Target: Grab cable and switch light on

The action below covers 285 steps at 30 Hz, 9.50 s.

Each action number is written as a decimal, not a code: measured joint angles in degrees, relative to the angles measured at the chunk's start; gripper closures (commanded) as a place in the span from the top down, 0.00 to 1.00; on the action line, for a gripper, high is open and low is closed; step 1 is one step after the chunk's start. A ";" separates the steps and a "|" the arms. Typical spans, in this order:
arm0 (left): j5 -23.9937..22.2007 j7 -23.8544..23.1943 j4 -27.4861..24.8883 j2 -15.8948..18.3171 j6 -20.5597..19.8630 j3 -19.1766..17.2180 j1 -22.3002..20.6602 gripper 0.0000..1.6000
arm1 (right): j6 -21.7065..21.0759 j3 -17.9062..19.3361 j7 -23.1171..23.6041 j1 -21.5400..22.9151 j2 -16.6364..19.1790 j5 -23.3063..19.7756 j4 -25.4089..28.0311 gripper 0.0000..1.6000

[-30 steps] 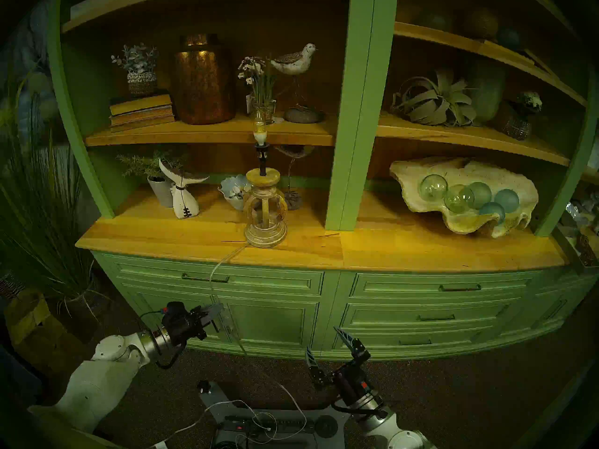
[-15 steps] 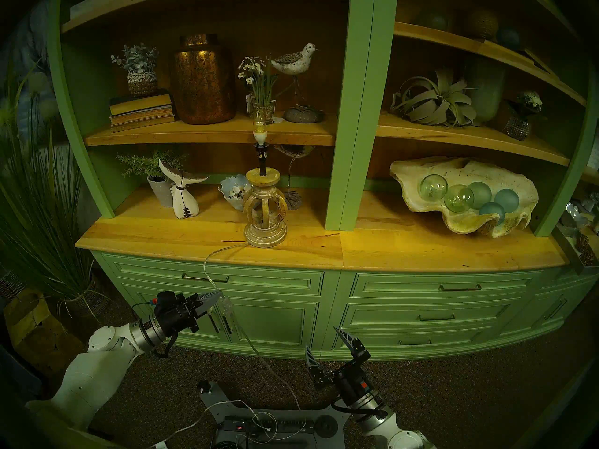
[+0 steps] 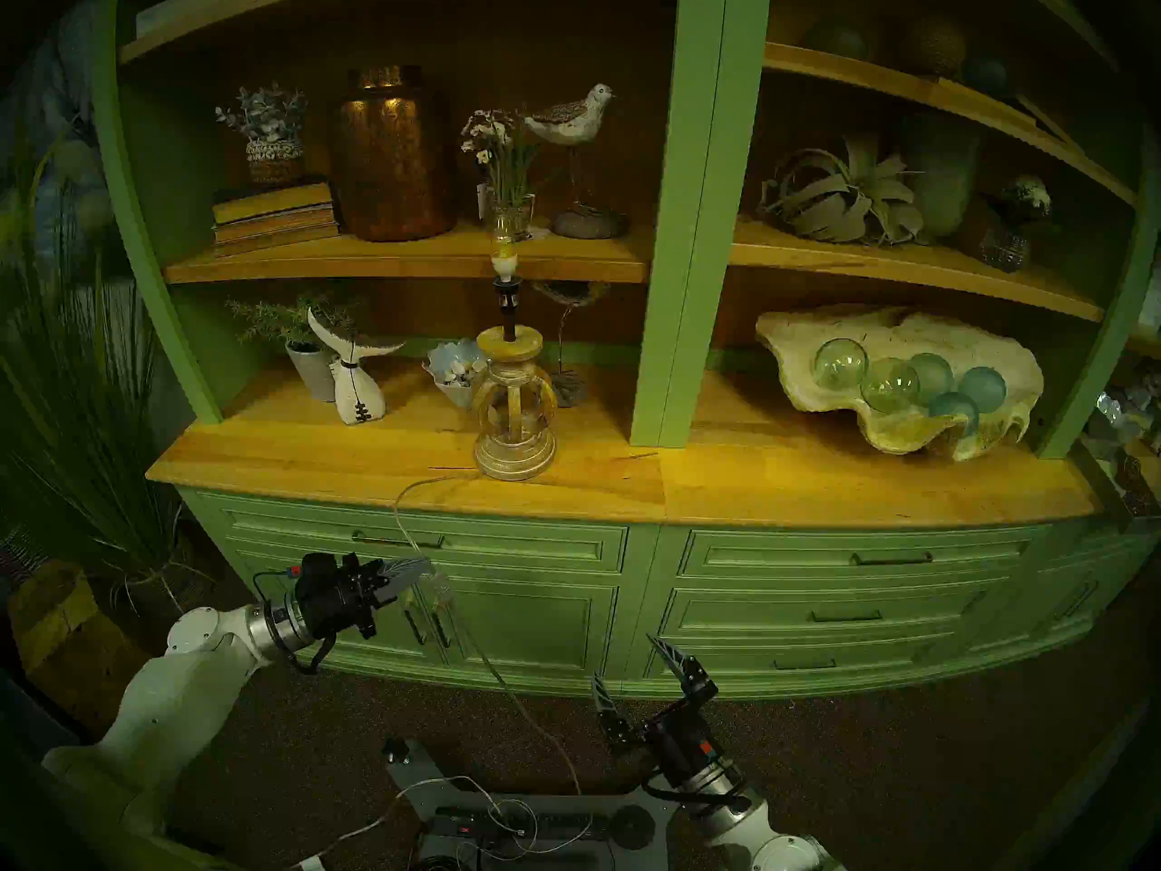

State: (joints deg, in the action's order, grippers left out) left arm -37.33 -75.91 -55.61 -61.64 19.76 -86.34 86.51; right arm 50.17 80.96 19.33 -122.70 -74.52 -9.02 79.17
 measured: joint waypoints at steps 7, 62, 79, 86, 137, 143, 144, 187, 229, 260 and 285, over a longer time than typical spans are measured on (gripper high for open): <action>1.02 -1.95 1.96 0.40 0.75 0.48 -2.87 0.00 | 0.00 0.06 0.07 0.00 -0.07 0.00 -0.04 1.00; -12.71 4.44 -8.88 14.48 14.14 18.98 -6.13 0.00 | 0.00 0.66 0.85 0.00 -0.66 0.02 -0.24 1.00; -19.94 7.89 -10.68 18.19 17.52 26.02 -4.89 0.00 | 0.00 0.85 1.06 0.00 -0.78 0.02 -0.21 1.00; -21.55 9.70 -10.92 19.51 19.26 29.02 -5.35 0.00 | 0.00 0.94 1.20 0.00 -0.85 0.02 -0.21 1.00; -24.27 16.29 -12.82 25.05 25.61 39.48 -9.17 0.00 | -13.57 -3.43 16.27 11.96 5.76 7.07 14.74 1.00; -24.19 16.55 -13.04 25.31 25.85 40.00 -9.26 0.00 | -19.04 -3.67 21.00 15.17 7.57 8.21 17.14 1.00; -24.18 16.59 -13.07 25.35 25.89 40.08 -9.27 0.00 | -19.96 -3.67 21.68 15.66 7.72 8.35 17.48 1.00; -25.03 19.46 -13.53 27.13 28.73 45.18 -11.79 0.00 | -41.76 -11.67 38.92 35.34 -0.63 5.00 3.80 1.00; -25.88 22.88 -14.04 29.11 32.02 52.21 -15.49 0.00 | -39.95 -9.53 42.53 45.10 -4.79 3.84 -7.46 1.00; -26.00 24.75 -14.26 29.97 33.85 56.20 -17.70 0.00 | -39.13 -12.28 55.59 55.60 -4.11 3.59 -19.63 1.00; -26.29 25.45 -14.32 30.59 34.51 59.30 -19.68 0.00 | -35.98 -12.64 60.86 60.42 -8.28 3.04 -23.63 0.49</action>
State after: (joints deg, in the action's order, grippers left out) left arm -63.62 -50.46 -69.93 -31.05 54.27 -27.04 66.83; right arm 14.19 68.32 80.19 -62.29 -82.80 -5.98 55.53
